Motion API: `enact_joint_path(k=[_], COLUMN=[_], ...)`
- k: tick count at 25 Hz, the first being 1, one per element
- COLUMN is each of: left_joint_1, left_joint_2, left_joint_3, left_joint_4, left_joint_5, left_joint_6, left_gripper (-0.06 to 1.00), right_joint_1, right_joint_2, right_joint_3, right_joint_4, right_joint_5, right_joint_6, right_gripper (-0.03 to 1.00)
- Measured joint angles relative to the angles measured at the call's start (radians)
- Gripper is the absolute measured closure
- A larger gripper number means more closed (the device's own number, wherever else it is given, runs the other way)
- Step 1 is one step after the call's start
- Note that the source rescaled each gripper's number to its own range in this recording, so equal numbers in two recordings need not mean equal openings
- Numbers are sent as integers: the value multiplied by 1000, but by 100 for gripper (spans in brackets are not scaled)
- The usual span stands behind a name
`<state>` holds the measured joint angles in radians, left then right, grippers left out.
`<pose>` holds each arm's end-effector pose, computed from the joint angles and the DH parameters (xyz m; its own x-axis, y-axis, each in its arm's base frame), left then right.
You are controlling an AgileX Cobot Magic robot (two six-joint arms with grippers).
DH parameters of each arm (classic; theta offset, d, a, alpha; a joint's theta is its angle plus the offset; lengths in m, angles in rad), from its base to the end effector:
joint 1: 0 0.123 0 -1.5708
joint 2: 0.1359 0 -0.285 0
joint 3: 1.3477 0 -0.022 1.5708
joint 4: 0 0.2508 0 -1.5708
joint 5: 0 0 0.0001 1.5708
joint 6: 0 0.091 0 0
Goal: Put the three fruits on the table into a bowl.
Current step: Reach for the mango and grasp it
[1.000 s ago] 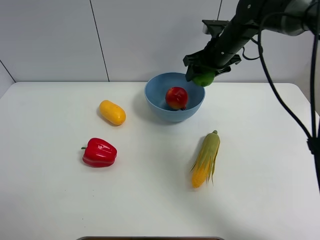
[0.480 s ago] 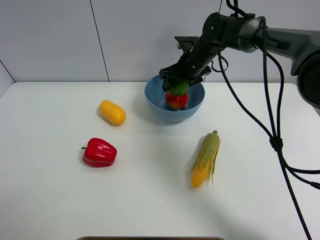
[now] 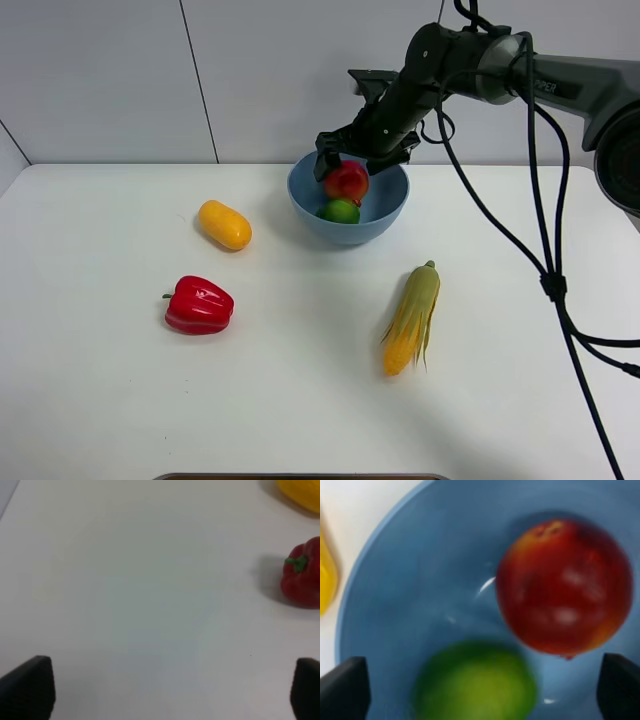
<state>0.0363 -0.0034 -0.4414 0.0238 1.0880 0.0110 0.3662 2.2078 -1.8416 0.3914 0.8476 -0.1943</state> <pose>-0.0004 0.0019 0.2587 -0.5284 0.0029 -0.8490 -0.0425 0.9986 0.0298 0.4450 0.1986 0.2019 -0.8583 -0.2550 -0.4452 -0.4063 0.8678 0.2861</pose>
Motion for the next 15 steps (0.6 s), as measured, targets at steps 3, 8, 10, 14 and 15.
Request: enact_joint_path(k=[3, 8, 10, 14, 15], left_joint_1=[0, 0, 0, 0, 0], left_joint_2=[0, 0, 0, 0, 0], left_joint_3=[0, 0, 0, 0, 0], left_joint_4=[0, 0, 0, 0, 0], left_joint_5=[0, 0, 0, 0, 0], left_joint_6=[0, 0, 0, 0, 0], left_gripper=[12, 12, 12, 12, 12], right_joint_1=[0, 0, 0, 0, 0], right_joint_2=[0, 0, 0, 0, 0], right_joint_3=[-12, -118, -171, -274, -295], right_joint_4=[33, 31, 12, -43, -60], right_joint_5=[26, 148, 219, 348, 357], right_joint_6=[-21, -22, -13, 41, 57], right_gripper=[11, 10, 10, 10, 10])
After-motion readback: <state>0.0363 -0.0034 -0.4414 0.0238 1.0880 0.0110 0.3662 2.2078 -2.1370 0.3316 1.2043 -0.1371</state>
